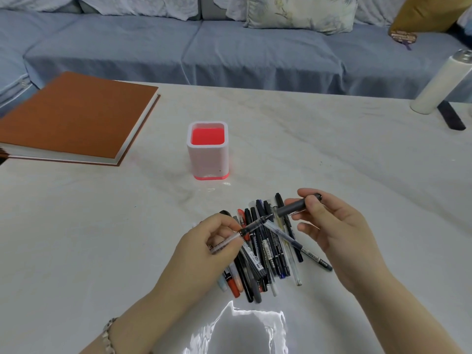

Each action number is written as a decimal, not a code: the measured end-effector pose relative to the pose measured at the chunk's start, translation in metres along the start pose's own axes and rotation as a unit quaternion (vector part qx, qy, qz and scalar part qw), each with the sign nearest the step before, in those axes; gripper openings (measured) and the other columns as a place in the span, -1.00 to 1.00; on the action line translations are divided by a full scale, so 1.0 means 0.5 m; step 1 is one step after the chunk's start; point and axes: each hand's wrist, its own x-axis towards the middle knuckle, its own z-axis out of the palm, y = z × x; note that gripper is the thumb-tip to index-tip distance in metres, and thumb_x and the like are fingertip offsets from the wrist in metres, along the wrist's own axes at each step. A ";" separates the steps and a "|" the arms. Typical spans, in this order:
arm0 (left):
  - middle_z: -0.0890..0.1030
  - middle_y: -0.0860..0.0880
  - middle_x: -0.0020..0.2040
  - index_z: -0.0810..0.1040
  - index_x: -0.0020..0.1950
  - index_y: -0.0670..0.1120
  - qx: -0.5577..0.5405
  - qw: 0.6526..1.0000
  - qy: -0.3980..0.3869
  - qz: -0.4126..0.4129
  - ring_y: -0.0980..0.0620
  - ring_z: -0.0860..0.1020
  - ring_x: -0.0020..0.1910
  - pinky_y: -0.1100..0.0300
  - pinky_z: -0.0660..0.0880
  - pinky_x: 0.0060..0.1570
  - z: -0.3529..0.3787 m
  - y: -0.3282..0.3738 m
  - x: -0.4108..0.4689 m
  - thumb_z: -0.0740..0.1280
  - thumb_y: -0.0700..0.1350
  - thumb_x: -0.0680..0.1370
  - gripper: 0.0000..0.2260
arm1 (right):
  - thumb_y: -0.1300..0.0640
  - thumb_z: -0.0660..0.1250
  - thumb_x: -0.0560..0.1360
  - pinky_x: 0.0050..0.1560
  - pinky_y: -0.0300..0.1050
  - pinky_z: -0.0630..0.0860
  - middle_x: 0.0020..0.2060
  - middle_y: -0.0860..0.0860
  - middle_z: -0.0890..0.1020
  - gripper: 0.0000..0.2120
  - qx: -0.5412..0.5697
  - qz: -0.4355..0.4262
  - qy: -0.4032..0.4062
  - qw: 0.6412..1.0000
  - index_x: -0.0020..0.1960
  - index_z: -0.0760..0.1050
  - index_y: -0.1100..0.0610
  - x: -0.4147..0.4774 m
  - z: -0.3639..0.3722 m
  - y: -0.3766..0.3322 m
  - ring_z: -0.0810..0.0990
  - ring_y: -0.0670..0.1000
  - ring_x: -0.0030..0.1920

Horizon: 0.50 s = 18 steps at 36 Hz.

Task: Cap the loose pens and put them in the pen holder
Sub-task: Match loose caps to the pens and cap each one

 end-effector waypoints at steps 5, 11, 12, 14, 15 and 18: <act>0.61 0.10 -0.25 0.53 -0.18 0.05 -0.004 1.000 -0.010 0.001 0.15 0.56 -0.47 0.46 0.41 -0.46 0.003 0.013 -0.006 0.32 -0.28 0.48 -0.79 | 0.23 0.21 0.50 -0.29 -0.33 0.54 -0.26 0.02 0.70 -0.84 -0.010 0.003 -0.003 1.000 -0.09 0.57 0.11 -0.003 0.003 0.004 0.57 -0.11 -0.32; 0.61 0.05 -0.16 0.56 -0.18 0.10 0.004 1.000 -0.005 0.002 0.09 0.60 -0.38 0.45 0.45 -0.45 0.003 0.017 -0.007 0.36 -0.24 0.46 -0.79 | 0.23 0.23 0.48 -0.26 -0.33 0.56 -0.21 0.06 0.71 -0.86 -0.007 0.028 -0.039 0.999 -0.10 0.58 0.14 -0.009 0.011 0.013 0.60 -0.11 -0.31; 0.62 0.10 -0.17 0.57 -0.18 0.12 0.010 1.000 -0.005 0.003 0.08 0.61 -0.35 0.44 0.46 -0.44 0.003 0.017 -0.007 0.38 -0.23 0.45 -0.79 | 0.23 0.24 0.47 -0.26 -0.34 0.56 -0.21 0.07 0.71 -0.86 -0.008 0.033 -0.049 0.998 -0.10 0.58 0.14 -0.011 0.014 0.015 0.60 -0.10 -0.30; 0.64 0.20 -0.21 0.59 -0.19 0.13 0.014 1.000 -0.003 0.003 0.06 0.61 -0.33 0.41 0.47 -0.42 0.004 0.020 -0.006 0.40 -0.21 0.44 -0.80 | 0.24 0.25 0.46 -0.25 -0.35 0.56 -0.20 0.07 0.71 -0.87 -0.012 0.041 -0.064 0.997 -0.09 0.58 0.15 -0.014 0.019 0.019 0.63 -0.10 -0.29; 0.64 0.24 -0.24 0.60 -0.19 0.13 0.014 1.000 0.001 0.003 0.05 0.61 -0.32 0.40 0.47 -0.41 0.004 0.022 -0.006 0.40 -0.20 0.43 -0.80 | 0.24 0.25 0.46 -0.25 -0.35 0.56 -0.21 0.07 0.72 -0.87 -0.012 0.042 -0.068 0.997 -0.09 0.58 0.16 -0.015 0.022 0.021 0.64 -0.11 -0.28; 0.64 0.25 -0.29 0.62 -0.21 0.15 0.008 1.000 0.019 0.007 0.01 0.60 -0.34 0.36 0.48 -0.42 0.007 0.023 -0.006 0.42 -0.19 0.41 -0.79 | 0.25 0.24 0.47 -0.24 -0.36 0.57 -0.22 0.07 0.72 -0.87 -0.001 0.039 -0.068 0.997 -0.08 0.57 0.18 -0.016 0.025 0.022 0.65 -0.11 -0.27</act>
